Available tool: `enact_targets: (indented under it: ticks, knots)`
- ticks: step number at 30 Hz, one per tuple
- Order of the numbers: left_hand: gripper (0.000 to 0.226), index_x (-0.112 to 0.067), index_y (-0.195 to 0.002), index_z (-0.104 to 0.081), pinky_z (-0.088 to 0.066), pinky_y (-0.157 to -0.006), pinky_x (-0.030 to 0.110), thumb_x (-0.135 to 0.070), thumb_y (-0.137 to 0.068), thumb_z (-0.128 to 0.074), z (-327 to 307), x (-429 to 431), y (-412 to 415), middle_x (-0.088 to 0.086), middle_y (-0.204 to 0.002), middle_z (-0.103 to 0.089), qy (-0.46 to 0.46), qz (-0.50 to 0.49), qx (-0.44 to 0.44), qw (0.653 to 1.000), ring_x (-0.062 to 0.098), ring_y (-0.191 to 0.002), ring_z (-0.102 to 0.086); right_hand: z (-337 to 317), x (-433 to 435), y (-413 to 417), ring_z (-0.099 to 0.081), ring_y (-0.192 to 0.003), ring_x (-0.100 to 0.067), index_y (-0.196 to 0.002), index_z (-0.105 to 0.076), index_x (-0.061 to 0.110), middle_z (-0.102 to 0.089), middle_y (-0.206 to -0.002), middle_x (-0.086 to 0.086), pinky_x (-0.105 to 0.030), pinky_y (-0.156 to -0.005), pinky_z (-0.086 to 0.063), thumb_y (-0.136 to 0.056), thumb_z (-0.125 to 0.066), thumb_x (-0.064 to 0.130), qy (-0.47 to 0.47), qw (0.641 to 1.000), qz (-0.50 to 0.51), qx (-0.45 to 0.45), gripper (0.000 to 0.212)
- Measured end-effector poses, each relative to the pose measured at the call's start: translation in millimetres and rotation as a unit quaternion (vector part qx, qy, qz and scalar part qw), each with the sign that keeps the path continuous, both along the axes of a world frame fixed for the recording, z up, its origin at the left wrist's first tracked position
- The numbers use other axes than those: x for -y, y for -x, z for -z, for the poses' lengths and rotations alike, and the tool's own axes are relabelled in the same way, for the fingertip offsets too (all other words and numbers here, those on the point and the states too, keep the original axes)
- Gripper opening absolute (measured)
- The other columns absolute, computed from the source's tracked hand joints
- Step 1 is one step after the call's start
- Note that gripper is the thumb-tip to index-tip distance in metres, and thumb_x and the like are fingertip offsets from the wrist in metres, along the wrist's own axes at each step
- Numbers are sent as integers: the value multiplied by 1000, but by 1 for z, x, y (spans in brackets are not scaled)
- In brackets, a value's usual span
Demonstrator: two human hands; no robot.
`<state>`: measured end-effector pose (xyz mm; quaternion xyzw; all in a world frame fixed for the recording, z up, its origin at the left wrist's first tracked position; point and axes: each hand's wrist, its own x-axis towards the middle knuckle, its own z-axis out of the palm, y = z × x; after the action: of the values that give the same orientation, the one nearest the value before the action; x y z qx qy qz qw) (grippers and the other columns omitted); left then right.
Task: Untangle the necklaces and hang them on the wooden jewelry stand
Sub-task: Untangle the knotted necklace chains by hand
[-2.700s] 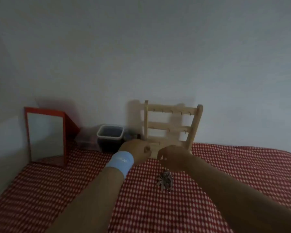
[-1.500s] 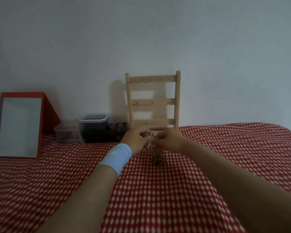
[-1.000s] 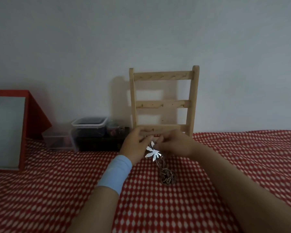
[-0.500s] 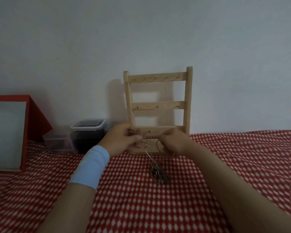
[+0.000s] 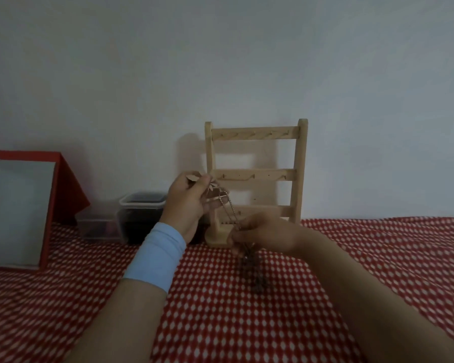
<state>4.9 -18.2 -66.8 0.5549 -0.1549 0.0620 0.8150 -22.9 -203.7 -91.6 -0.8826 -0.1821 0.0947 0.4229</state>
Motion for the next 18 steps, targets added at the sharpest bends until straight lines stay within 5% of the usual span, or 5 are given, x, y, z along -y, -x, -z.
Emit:
enact_targets:
  ticks: [5,8,14,16,18]
  knots:
    - [6,-3,-96,-56,-61,-65,41,-9,-98,-55,1,-13,-3,15,-84,-67,-25,-64,3,998,25,-70,-71,12,3,-3,-67,-100,-4,-101,-73,33,-74,-101,14,-33,-101,-48,-100,-60,34,187,982,-5,-26,13]
    - [10,-8,-86,-57,-61,-64,42,-12,-90,-66,-3,-31,-8,15,-85,-67,-211,-106,-8,972,29,-75,-71,10,2,-2,-64,-86,-2,-81,-74,43,-72,-84,22,-26,-86,-46,-102,-56,34,186,982,10,-20,29]
    - [21,-19,-111,-70,-52,-94,32,-27,-94,-60,-1,-40,0,-2,-116,-68,-728,29,-42,684,15,-102,-65,2,3,-6,-63,-111,-15,-107,-68,36,-69,-116,7,-42,-104,-48,-90,-61,22,95,994,21,-42,23]
    - [26,-20,-120,-67,-45,-101,30,-22,-96,-56,0,-22,3,-4,-125,-62,-714,11,30,699,16,-112,-59,0,3,-6,-62,-110,-17,-107,-67,34,-68,-116,4,-42,-103,-48,-91,-58,16,99,995,9,-23,25]
    - [26,-24,-121,-63,-43,-103,31,-20,-98,-50,4,-4,7,-1,-126,-63,-618,46,69,782,16,-114,-58,-4,4,-5,-64,-105,-17,-106,-68,28,-69,-113,1,-36,-96,-50,-94,-57,11,90,996,1,2,24]
